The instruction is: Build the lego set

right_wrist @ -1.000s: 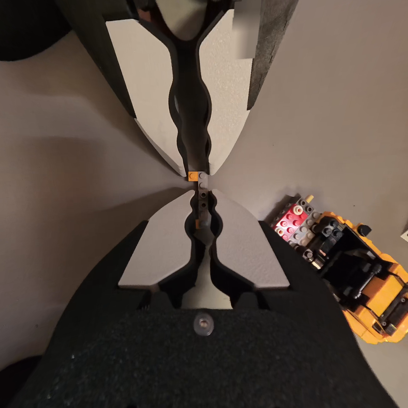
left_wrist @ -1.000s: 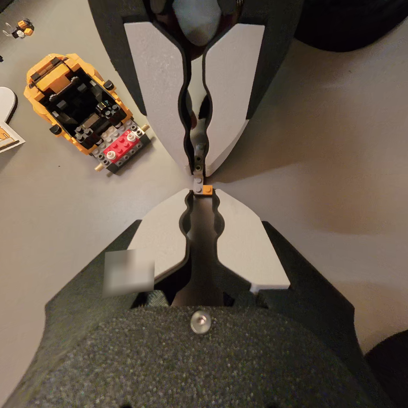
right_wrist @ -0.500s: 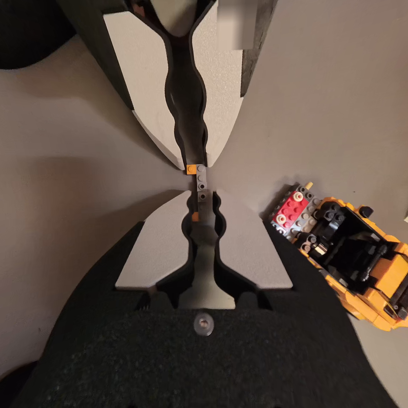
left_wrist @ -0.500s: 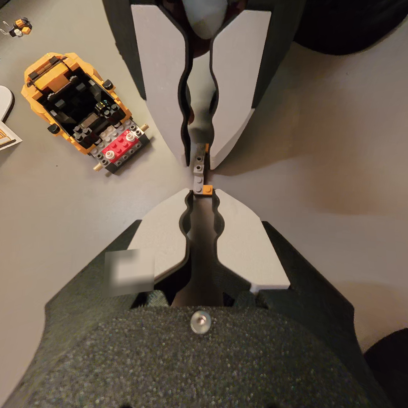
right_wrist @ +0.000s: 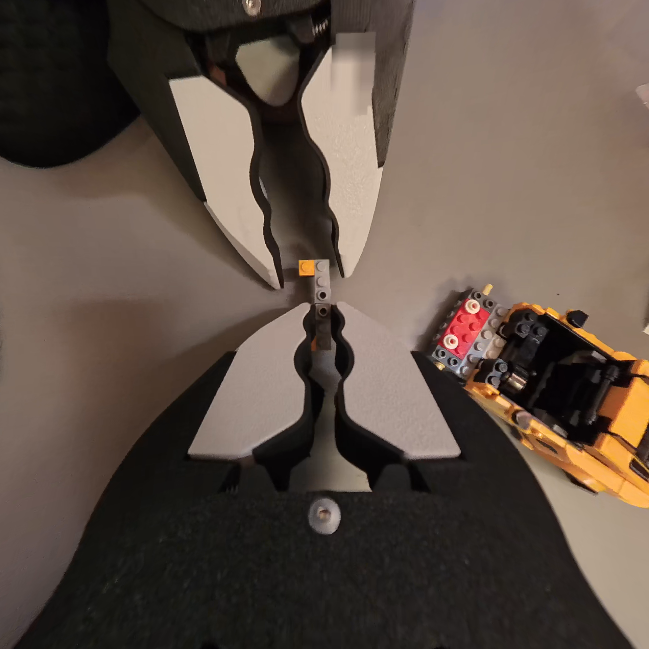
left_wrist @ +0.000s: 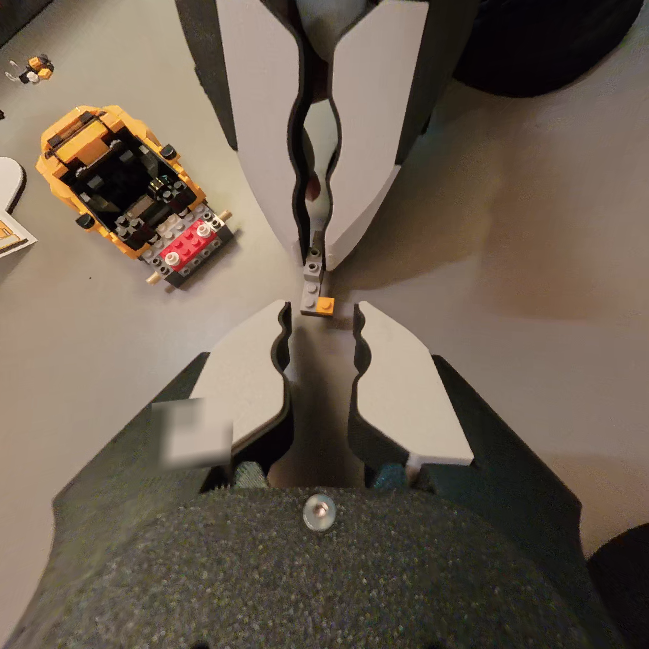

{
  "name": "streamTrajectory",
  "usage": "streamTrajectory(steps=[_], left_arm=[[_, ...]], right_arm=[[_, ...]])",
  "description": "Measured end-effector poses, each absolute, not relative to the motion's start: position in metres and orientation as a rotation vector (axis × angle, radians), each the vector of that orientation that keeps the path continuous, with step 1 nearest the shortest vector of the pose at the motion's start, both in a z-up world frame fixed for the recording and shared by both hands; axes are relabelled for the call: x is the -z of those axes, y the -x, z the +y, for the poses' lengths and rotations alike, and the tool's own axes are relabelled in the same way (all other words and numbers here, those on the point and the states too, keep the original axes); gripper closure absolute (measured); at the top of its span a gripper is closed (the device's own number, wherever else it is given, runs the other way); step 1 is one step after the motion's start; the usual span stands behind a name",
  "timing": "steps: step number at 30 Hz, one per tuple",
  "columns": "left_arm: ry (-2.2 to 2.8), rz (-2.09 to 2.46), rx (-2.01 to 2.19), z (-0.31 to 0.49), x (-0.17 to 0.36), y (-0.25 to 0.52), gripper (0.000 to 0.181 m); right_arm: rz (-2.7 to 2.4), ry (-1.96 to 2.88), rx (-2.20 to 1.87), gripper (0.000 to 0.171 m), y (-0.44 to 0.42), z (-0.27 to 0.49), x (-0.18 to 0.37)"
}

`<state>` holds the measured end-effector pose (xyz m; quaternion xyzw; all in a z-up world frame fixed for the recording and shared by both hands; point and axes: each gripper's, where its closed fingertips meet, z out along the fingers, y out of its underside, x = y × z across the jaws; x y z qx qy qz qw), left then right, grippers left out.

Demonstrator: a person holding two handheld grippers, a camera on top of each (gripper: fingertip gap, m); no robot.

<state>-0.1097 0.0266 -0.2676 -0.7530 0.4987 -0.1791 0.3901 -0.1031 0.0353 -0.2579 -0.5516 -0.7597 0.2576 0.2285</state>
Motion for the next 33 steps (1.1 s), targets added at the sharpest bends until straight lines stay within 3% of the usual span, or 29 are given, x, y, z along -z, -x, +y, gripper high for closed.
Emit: streamTrajectory(steps=[6, 33], left_arm=[[1.845, 1.239, 0.476, 0.027, 0.254, 0.106, 0.163], [1.837, 1.206, 0.404, 0.028, 0.249, 0.097, 0.164]], right_arm=[[-1.974, 1.598, -0.775, 0.163, 0.102, 0.029, 0.246], [-1.590, 1.887, -0.709, 0.164, 0.084, 0.027, 0.245]])
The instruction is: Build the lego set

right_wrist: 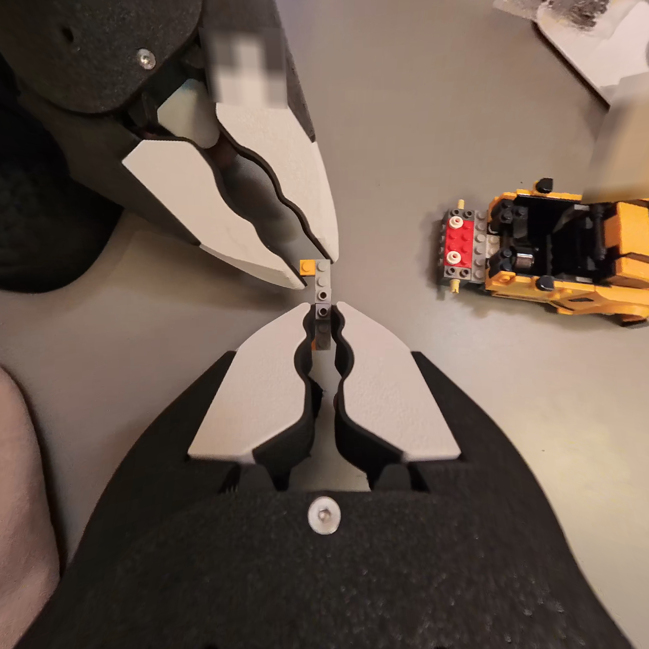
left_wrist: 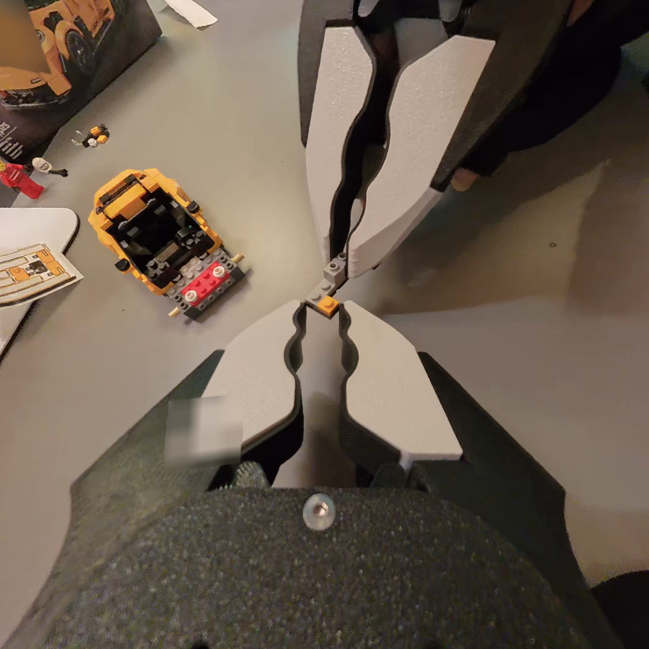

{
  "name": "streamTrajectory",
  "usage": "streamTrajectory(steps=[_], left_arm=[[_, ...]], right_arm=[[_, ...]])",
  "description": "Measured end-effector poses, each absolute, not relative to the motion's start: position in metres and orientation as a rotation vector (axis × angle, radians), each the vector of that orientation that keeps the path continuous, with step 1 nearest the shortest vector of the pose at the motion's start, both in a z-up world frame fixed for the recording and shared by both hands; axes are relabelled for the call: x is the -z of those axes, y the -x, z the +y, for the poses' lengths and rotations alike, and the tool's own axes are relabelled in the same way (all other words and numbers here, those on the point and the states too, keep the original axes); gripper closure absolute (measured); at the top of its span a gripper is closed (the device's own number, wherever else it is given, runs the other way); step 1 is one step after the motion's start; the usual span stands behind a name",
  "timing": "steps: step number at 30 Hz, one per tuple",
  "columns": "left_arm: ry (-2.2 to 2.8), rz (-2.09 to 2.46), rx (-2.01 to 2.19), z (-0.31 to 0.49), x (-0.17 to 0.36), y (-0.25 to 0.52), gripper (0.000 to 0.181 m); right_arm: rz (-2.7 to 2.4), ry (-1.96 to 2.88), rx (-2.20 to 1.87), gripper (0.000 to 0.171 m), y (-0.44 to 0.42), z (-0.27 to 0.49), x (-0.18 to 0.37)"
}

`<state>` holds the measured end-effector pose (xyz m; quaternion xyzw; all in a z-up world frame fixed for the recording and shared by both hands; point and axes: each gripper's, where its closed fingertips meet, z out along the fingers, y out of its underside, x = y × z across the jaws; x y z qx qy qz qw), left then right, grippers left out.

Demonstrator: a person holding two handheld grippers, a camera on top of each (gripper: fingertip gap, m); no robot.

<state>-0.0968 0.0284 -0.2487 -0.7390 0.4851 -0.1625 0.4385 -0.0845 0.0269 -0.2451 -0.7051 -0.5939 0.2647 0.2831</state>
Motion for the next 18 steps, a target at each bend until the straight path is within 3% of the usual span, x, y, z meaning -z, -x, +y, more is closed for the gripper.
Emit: streamTrajectory(steps=[14, 18], left_arm=[[1.897, 1.150, 0.430, 0.029, 0.249, 0.096, 0.171], [1.884, 1.183, 0.480, 0.024, 0.251, 0.092, 0.173]], right_arm=[[-1.410, 1.955, -0.695, 0.162, 0.084, 0.025, 0.240], [-1.482, 1.863, -0.735, 0.155, 0.080, 0.016, 0.230]])
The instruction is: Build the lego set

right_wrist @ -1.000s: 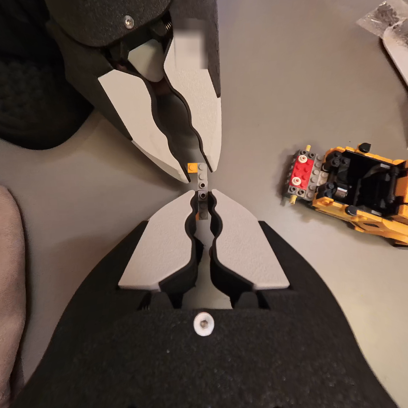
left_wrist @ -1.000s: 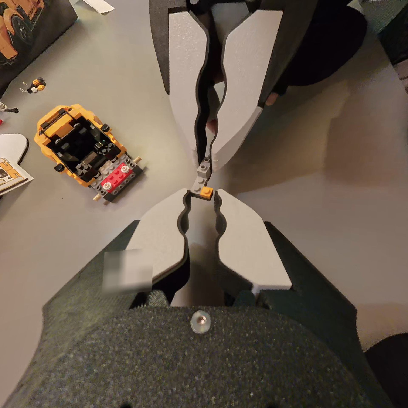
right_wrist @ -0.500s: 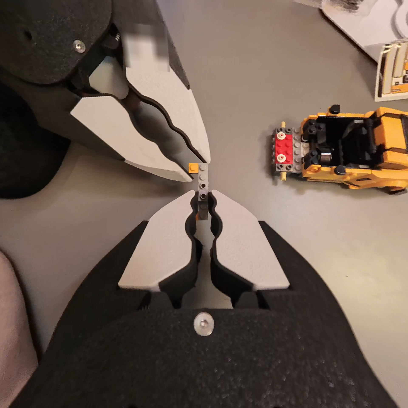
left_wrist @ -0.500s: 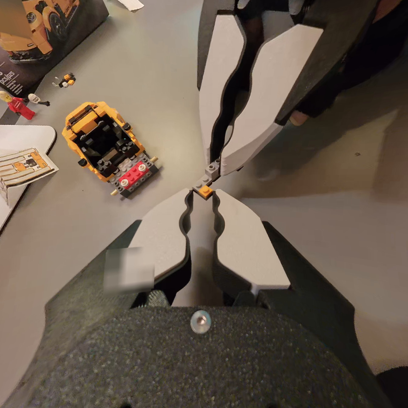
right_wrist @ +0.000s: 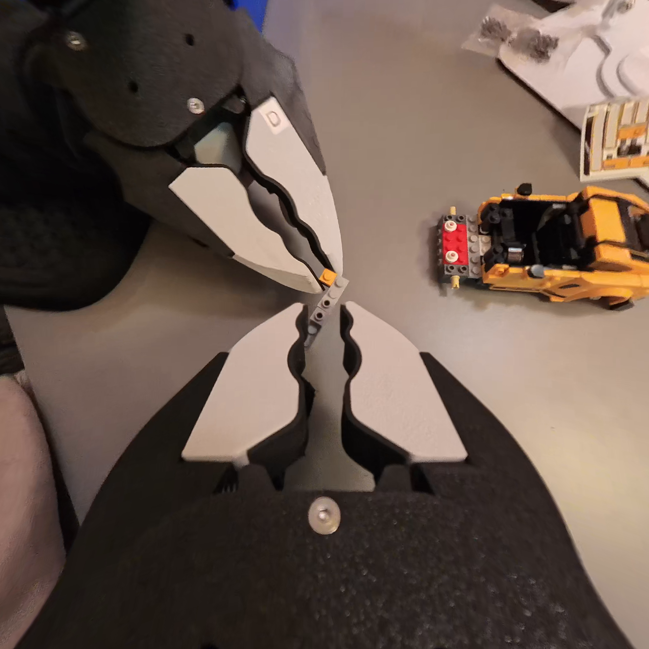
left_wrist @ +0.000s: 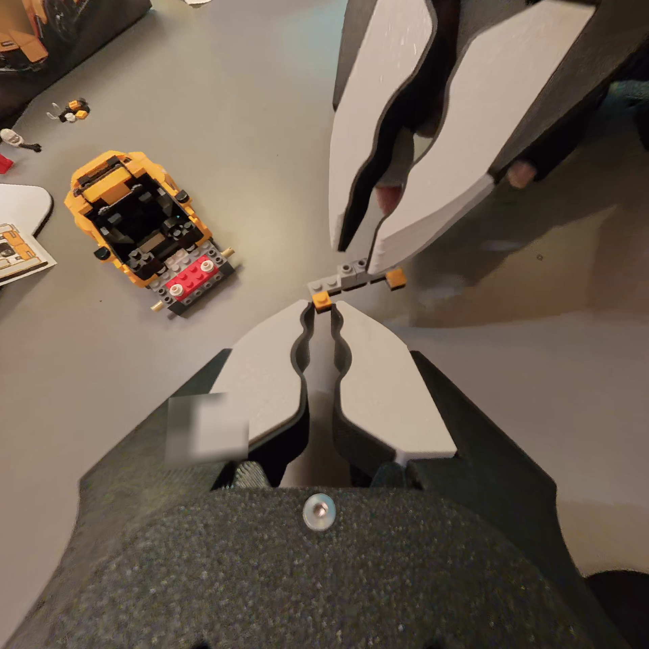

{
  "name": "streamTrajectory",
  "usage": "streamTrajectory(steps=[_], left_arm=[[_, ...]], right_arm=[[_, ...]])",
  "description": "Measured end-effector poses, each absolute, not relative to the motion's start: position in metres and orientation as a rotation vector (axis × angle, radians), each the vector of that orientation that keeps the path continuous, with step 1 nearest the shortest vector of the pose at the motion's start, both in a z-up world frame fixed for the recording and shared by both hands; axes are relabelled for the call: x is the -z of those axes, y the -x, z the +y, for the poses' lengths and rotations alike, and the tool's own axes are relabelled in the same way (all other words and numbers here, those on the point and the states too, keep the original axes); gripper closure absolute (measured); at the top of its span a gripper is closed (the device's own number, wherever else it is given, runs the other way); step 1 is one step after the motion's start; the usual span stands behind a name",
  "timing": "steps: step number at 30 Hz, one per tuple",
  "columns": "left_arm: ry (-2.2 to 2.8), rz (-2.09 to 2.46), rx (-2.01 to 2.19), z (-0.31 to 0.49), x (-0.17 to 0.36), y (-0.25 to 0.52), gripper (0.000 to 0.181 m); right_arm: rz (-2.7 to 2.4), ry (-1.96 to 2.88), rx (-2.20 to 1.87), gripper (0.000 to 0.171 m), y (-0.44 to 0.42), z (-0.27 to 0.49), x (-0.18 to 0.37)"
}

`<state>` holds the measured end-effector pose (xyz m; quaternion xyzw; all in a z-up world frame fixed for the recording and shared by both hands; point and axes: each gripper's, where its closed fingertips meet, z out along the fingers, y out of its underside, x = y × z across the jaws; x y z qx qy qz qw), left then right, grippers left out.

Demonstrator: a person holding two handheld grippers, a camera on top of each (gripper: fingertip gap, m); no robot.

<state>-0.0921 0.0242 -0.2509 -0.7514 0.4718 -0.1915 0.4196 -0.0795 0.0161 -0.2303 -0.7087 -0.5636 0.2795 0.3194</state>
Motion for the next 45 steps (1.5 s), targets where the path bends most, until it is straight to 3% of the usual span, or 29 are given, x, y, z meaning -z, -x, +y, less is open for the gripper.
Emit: streamTrajectory(steps=[6, 17, 23, 28, 33, 39, 45], left_arm=[[1.832, 1.277, 0.495, 0.019, 0.253, 0.085, 0.173], [1.735, 1.525, 0.536, 0.025, 0.262, 0.066, 0.173], [1.728, 1.606, 0.449, 0.036, 0.269, 0.060, 0.172], [1.775, 1.511, 0.426, 0.041, 0.267, 0.068, 0.159], [1.810, 1.343, 0.433, 0.043, 0.251, 0.070, 0.166], [1.864, 1.353, 0.476, 0.045, 0.262, 0.063, 0.155], [1.891, 1.371, 0.564, 0.038, 0.267, 0.060, 0.154]], right_arm=[[-1.651, 1.656, -0.789, 0.150, 0.049, 0.004, 0.216], [-1.882, 1.556, -0.676, 0.148, 0.033, -0.006, 0.242], [-1.991, 1.494, -0.631, 0.123, 0.038, 0.010, 0.251], [-2.106, 1.448, -0.628, 0.113, 0.042, 0.017, 0.262], [-2.185, 1.468, -0.635, 0.122, 0.037, 0.024, 0.266], [-2.090, 1.512, -0.596, 0.127, 0.035, 0.021, 0.265], [-2.070, 1.454, -0.526, 0.159, 0.042, 0.019, 0.266]])
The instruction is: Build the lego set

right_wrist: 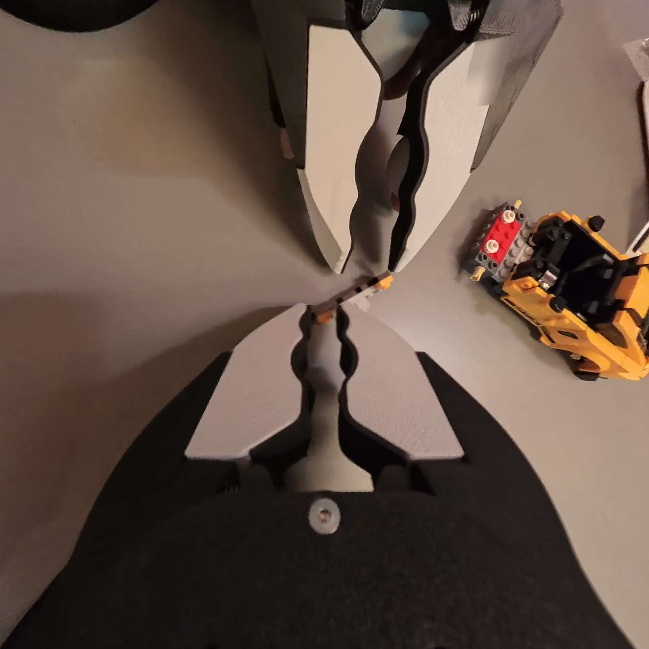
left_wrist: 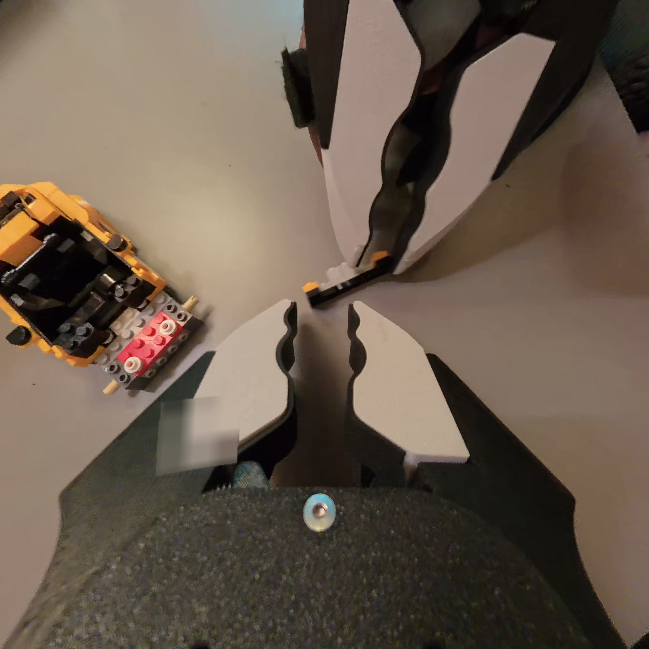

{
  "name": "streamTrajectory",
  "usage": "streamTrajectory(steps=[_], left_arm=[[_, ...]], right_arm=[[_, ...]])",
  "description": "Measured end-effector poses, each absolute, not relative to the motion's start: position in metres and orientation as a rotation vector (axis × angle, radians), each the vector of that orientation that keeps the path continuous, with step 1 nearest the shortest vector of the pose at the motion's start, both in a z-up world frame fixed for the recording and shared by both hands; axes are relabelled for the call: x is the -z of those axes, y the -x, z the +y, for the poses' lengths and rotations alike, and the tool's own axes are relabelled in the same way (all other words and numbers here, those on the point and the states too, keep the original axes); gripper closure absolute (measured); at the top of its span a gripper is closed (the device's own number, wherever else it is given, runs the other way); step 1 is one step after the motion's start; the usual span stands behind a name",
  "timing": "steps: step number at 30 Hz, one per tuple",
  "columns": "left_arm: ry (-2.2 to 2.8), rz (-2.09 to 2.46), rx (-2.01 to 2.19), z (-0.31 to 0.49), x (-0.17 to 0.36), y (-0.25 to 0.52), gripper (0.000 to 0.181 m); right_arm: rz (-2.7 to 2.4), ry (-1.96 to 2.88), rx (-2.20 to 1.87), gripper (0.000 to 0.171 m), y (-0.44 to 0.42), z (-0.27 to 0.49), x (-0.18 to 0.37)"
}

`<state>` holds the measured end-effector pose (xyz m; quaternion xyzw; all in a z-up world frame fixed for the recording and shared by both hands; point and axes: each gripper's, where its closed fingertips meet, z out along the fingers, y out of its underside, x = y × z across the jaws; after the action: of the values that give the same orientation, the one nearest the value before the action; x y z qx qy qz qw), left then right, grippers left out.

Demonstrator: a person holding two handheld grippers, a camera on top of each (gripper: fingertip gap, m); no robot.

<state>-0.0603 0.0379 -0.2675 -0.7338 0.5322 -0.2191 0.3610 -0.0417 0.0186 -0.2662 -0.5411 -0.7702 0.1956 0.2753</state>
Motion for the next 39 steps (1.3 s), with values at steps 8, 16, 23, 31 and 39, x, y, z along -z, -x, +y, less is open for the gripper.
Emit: streamTrajectory(steps=[8, 16, 23, 31, 39], left_arm=[[1.920, 1.308, 0.615, 0.035, 0.263, 0.064, 0.155], [1.972, 1.308, 0.816, 0.018, 0.263, 0.053, 0.151], [1.957, 1.355, 0.855, 0.008, 0.263, 0.047, 0.162], [1.927, 1.316, 0.808, 0.014, 0.257, 0.048, 0.163], [1.832, 1.316, 0.672, 0.020, 0.249, 0.049, 0.163]], right_arm=[[-2.178, 1.097, -0.357, 0.162, 0.038, 0.013, 0.266], [-2.317, 0.622, -0.021, 0.161, 0.030, 0.005, 0.268], [-2.343, 0.387, 0.093, 0.161, 0.032, -0.002, 0.265], [-2.269, 0.465, 0.093, 0.161, 0.033, 0.006, 0.260], [-2.142, 1.054, -0.430, 0.148, 0.029, 0.007, 0.249]])
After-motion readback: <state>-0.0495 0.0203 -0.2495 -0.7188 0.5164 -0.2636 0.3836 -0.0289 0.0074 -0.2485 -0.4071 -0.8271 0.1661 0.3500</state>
